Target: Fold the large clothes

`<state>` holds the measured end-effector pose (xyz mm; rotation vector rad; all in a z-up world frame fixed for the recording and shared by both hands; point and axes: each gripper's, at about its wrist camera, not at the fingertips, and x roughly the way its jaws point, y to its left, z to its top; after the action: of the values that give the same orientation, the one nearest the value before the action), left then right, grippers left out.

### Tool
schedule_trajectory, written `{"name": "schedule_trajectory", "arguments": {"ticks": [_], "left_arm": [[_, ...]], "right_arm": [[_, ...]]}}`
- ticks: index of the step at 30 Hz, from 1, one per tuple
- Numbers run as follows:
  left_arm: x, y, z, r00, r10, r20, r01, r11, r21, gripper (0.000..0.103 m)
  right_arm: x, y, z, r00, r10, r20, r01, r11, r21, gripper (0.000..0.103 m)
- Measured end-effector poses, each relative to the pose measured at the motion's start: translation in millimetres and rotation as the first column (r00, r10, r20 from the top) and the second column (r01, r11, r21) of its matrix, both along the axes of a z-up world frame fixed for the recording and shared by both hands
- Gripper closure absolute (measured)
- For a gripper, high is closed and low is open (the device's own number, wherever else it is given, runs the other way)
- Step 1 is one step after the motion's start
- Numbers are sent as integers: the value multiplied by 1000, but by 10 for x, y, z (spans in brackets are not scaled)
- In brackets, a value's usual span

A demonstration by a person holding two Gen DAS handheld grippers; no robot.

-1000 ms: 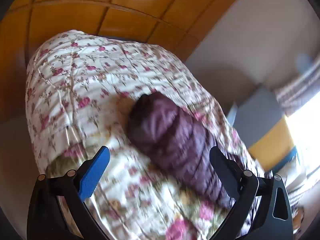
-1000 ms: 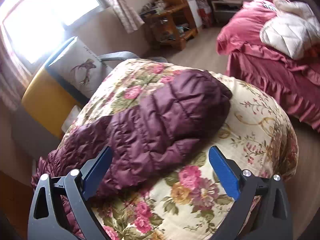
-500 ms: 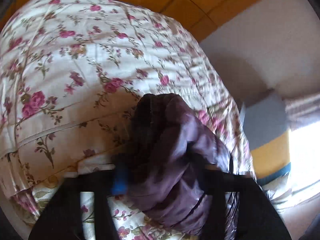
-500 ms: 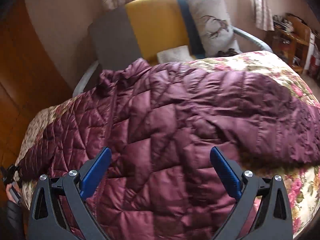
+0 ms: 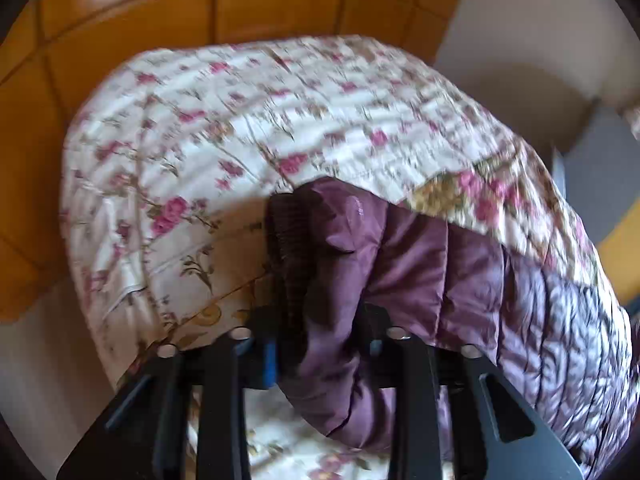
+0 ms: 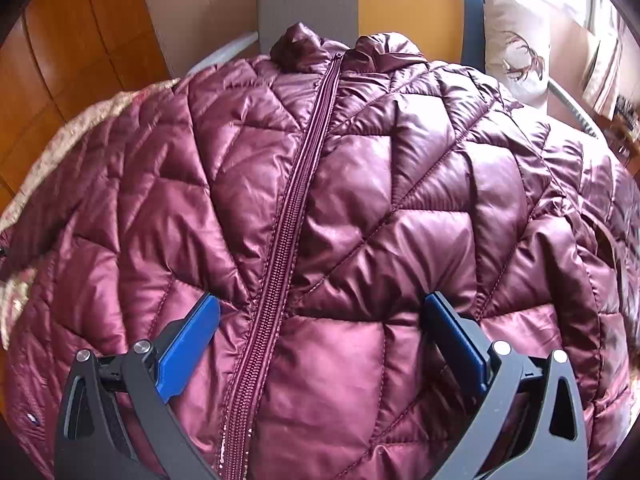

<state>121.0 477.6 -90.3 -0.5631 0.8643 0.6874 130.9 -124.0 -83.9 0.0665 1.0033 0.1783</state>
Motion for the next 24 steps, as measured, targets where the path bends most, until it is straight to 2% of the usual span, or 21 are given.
{"name": "schedule_trajectory", "arguments": {"ticks": [1,2,3,5,7,10,13,14,16,17,18,20,21,22,23,24], "left_arm": [[-31,-26,66,1000,24,14,-24,1000,-6,44],[-98,-81,202,996,49,69,-48,999,-4,29],[-145,-135,322,993,51,109,-53,998,15,24],[-187,-309,545,985,18,171,-28,998,57,24],[-179,-522,713,967,-51,249,40,998,48,24],[-89,-1054,874,919,-220,326,220,975,37,23],[40,-1762,883,827,-419,375,438,898,36,23],[76,-2061,863,786,-486,382,510,859,43,23],[137,-2491,790,722,-582,375,612,789,47,23],[169,-2791,714,687,-638,349,663,746,58,23],[204,-3001,639,666,-671,326,694,718,61,23],[234,-3295,473,636,-717,286,741,670,32,23],[243,-3433,349,630,-731,262,756,654,6,23],[241,-3486,270,626,-739,249,765,644,-8,23],[264,-3582,121,624,-753,208,773,634,-22,23],[239,-3639,64,627,-756,188,771,636,-16,23]], "right_arm": [[-8,-48,40,1000,2,0,-2,1000,25,2],[-33,-115,103,1000,5,2,-5,999,51,2],[-24,-221,191,1000,3,5,-3,997,71,3],[13,-381,382,998,-34,54,30,996,79,3],[100,-660,548,990,-94,101,87,994,67,3],[297,-1258,654,964,-235,123,225,970,92,3],[463,-1756,625,926,-359,118,353,933,70,3],[511,-1938,580,912,-394,113,389,919,63,3],[577,-2248,442,890,-449,72,448,893,37,3],[577,-2425,336,865,-500,34,500,866,12,3],[538,-2607,229,835,-550,-5,550,835,5,3],[363,-2981,-125,769,-631,-97,637,770,42,3],[278,-3046,-200,775,-627,-84,632,770,87,3],[212,-3052,-194,785,-619,-38,619,779,96,4],[213,-3050,-185,786,-617,-31,617,782,88,4],[229,-3049,-183,787,-617,-33,617,783,79,4]]}}
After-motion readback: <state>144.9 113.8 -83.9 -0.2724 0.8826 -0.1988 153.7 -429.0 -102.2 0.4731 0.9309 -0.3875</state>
